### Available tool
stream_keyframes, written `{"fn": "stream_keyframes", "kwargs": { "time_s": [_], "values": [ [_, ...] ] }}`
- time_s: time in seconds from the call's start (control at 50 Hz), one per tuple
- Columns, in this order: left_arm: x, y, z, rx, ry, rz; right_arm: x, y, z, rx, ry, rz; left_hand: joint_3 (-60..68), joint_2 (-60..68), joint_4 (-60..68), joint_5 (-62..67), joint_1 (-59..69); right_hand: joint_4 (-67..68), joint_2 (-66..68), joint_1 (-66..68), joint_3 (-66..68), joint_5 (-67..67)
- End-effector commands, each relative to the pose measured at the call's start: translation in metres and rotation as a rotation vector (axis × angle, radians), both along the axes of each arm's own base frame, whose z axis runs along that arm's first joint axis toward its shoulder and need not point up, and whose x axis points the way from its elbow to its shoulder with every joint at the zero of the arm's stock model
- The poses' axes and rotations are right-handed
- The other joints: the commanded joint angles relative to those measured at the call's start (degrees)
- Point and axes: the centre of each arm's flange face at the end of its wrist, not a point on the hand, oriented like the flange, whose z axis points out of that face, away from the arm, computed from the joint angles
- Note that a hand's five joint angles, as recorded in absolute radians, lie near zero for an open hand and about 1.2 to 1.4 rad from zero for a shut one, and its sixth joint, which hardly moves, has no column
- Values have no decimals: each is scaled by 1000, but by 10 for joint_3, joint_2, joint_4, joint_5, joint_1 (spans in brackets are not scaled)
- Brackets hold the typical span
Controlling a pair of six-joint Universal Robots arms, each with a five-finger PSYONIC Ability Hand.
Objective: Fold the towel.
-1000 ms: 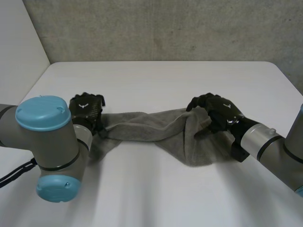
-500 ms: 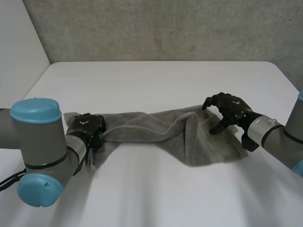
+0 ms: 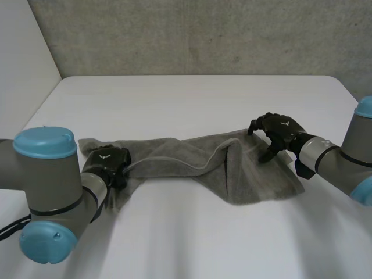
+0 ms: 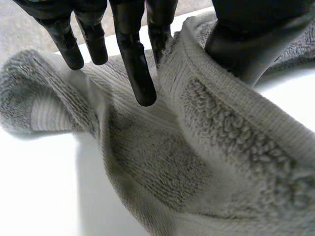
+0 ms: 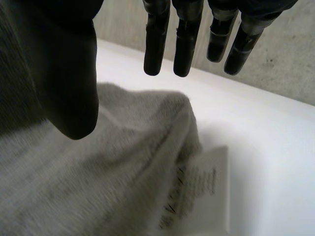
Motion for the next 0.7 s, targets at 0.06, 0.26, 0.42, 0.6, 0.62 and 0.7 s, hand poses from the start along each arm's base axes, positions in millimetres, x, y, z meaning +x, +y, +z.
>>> {"fn": "stream_keyframes", "kwargs": {
  "time_s": [0.06,0.26,0.42,0.6,0.62,0.7],
  "values": [
    [8,3,22,-50,21,17,1,-11,-18,-12,144,9,-25,12,-29,12,22,-34,-21,-11,-4,4],
    [14,0,36,-84,46,21,7,-9,-16,-48,186,26,-25,7,-29,7,17,-34,183,192,-4,208],
    [20,-3,43,-104,51,38,4,0,8,-72,178,33,-25,5,-29,5,15,-34,473,483,-4,498],
    [30,0,48,-115,-24,12,1,22,37,-93,143,90,-25,7,-29,7,17,-34,473,483,-4,498],
    [30,0,48,-115,-24,12,1,22,37,-93,143,91,-25,7,-29,7,17,-34,473,483,-4,498],
    [30,2,46,-110,-27,8,-5,22,33,-75,142,90,-25,5,-29,5,15,-34,473,483,-4,498]
  ]
}}
